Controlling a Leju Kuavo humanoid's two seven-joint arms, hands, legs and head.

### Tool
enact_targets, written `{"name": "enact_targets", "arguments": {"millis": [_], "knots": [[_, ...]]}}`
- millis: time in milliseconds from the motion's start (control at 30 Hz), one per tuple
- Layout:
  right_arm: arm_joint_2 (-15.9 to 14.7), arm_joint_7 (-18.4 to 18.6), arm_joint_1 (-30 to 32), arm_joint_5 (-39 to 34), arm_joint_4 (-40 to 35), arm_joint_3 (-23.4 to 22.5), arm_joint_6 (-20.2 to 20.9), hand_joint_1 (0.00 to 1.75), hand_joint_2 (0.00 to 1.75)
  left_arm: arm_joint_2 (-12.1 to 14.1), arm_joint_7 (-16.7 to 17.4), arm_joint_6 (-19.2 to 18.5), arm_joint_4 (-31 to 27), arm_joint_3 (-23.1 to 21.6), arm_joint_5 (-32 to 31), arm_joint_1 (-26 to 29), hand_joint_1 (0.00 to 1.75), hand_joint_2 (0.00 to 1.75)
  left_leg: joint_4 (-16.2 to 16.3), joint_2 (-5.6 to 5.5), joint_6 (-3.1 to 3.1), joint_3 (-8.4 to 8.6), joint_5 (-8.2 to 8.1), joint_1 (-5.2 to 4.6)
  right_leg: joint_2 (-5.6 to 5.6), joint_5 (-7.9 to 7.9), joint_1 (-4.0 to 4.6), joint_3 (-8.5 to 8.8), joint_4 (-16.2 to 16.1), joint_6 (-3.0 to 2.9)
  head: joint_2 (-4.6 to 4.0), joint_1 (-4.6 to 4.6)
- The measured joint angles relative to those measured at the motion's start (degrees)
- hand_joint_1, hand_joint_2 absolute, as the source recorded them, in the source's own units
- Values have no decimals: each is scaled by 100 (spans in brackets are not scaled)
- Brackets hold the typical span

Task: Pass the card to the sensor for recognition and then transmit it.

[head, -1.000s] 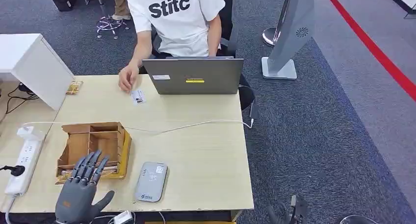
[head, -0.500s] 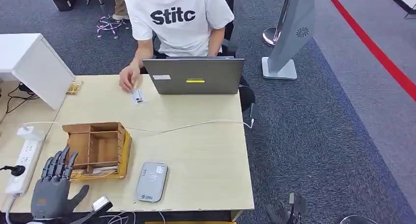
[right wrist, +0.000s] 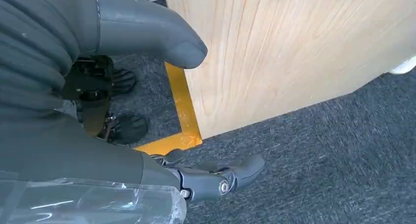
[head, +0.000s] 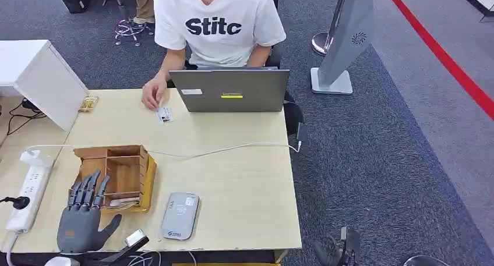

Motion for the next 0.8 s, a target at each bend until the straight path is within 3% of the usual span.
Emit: {"name": "enact_targets", "arguments": {"millis": [33,67,133,167,200,233,800], "knots": [[9,2,-2,0,0,2,0,0,175,-17,0,2,9,-2,-9,-5,0,175,0,0,0,0,0,0,0,0,0,0,0,0,0,-4],[13,11,-5,0,0,2,-2,0,175,-42,-2,4,20,-4,-15,-7,14,175,0,0,0,0,0,0,0,0,0,0,0,0,0,-2],[20,15,-8,2,0,2,-2,0,175,-63,13,4,26,-15,-20,-7,2,175,0,0,0,0,0,0,0,0,0,0,0,0,0,-2],[20,15,-11,2,0,4,0,0,175,-65,55,4,26,-24,-22,-8,9,175,0,0,0,0,0,0,0,0,0,-1,0,0,0,0],[20,15,-14,2,0,7,0,0,175,-65,77,4,26,-39,-20,-8,40,175,0,0,0,0,0,0,0,0,0,-1,0,0,0,-2],[20,15,-16,4,0,11,0,0,175,-65,118,2,28,-52,-20,-8,175,175,0,0,0,0,0,0,0,0,0,-1,0,0,0,-2],[20,15,-22,2,0,26,15,0,175,-15,249,-157,120,-262,39,-13,175,175,0,0,0,0,0,0,0,0,0,0,0,0,0,0]]}}
